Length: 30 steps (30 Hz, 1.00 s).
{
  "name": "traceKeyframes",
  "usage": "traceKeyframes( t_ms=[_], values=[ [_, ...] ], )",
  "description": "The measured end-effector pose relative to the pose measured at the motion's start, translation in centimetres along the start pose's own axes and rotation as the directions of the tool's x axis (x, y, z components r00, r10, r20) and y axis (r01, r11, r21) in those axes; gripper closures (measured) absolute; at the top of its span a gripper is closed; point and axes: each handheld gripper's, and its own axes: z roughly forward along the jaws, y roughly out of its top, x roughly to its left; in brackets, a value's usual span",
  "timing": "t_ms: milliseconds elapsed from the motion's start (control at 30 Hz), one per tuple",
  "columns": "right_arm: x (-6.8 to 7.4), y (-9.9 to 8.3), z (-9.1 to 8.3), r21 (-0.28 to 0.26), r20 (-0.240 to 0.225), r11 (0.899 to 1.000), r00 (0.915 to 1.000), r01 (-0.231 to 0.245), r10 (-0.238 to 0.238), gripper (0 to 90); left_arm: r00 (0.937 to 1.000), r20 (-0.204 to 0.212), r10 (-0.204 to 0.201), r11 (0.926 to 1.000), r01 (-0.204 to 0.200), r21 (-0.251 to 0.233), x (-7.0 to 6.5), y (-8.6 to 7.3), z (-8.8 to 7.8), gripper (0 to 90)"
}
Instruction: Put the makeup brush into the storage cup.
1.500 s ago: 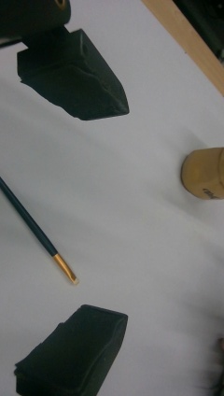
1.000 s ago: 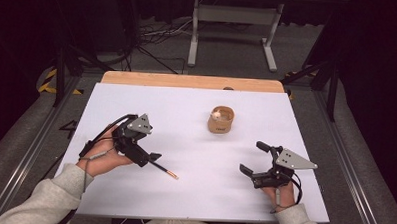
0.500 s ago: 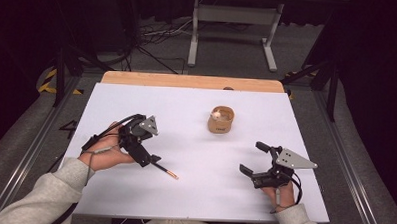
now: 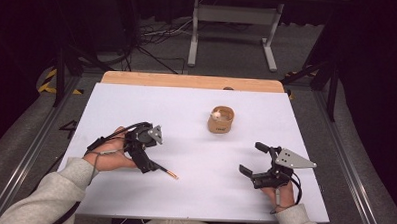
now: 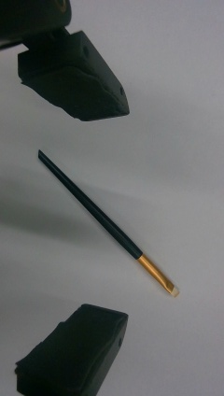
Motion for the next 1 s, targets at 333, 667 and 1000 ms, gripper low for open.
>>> traceKeyframes(
  t_ms=[333, 667, 1000],
  values=[
    [0.0, 0.0, 0.1, 0.008, 0.0, 1.0, 1.0, -0.003, 0.003, 0.3, 0.9999, 0.008, 0.01, 0.9997, -0.01, 0.022, -0.1, -0.1, 1.7, 5.3],
    [0.0, 0.0, 0.1, 0.014, -0.004, 1.0, 1.0, -0.004, 0.004, 0.3, 0.9999, -0.002, 0.015, 0.9992, -0.015, 0.037, -0.4, -0.2, 2.9, 6.5],
    [0.0, -0.1, 0.1, 0.014, -0.006, 1.0, 0.9999, -0.009, 0.009, 0.3, 0.9998, 0.007, 0.018, 0.9972, -0.018, 0.072, -0.4, -0.1, 3.6, 14.2]
  ],
)
